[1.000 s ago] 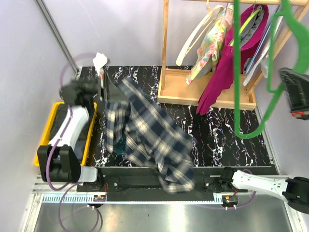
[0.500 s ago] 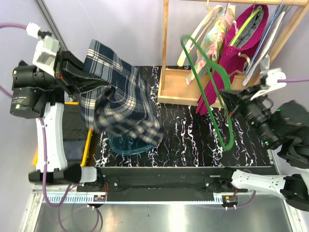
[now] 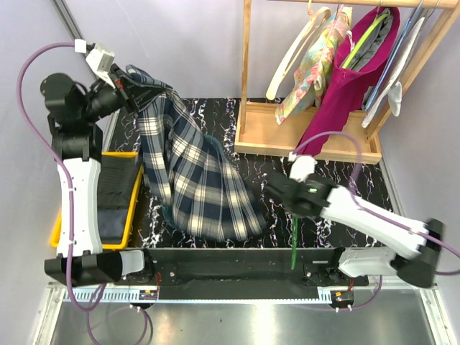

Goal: Remove the skirt from the hanger

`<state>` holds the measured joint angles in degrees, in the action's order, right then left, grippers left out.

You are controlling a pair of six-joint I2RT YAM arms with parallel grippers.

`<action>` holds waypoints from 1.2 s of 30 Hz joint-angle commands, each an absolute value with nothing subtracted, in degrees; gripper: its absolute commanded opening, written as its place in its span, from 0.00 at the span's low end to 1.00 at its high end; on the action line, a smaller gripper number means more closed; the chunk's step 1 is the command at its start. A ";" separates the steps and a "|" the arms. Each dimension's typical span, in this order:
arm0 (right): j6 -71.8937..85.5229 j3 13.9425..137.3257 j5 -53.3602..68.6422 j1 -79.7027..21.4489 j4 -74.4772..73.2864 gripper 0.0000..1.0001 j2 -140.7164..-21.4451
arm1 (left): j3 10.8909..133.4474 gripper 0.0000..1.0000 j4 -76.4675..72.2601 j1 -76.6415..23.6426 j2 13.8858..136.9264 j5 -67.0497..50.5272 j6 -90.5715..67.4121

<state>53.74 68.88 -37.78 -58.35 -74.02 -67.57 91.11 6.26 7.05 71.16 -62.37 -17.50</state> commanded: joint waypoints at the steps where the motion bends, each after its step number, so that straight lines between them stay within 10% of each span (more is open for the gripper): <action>1: 60.91 67.24 -34.90 -55.64 -75.25 0.00 -71.09 | 100.01 0.00 10.90 7.56 72.94 -50.72 -4.84; 10: 55.37 60.65 -28.92 -47.82 -63.38 0.01 -68.12 | 100.29 0.00 10.46 7.47 72.95 -48.16 -2.02; 14: 53.71 60.73 -26.64 -46.67 -61.26 0.16 -70.22 | 93.18 0.00 12.38 6.68 69.97 -49.92 -0.89; 21: 53.35 63.27 -24.87 -46.58 -59.42 0.73 -72.51 | 77.45 0.00 22.32 -2.45 63.73 -47.11 10.63; 35: 54.54 80.94 -39.17 -46.58 -66.16 0.92 -57.41 | 57.84 0.01 27.42 -16.43 66.88 -30.70 23.10; 36: 56.84 81.99 -40.42 -46.67 -68.44 0.92 -55.04 | 56.53 0.14 27.42 -17.22 67.23 -29.89 24.07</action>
<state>50.50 76.84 -29.85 -46.96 -59.46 -62.39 60.97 27.70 -14.59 65.63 -38.13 17.26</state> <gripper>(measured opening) 0.911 0.038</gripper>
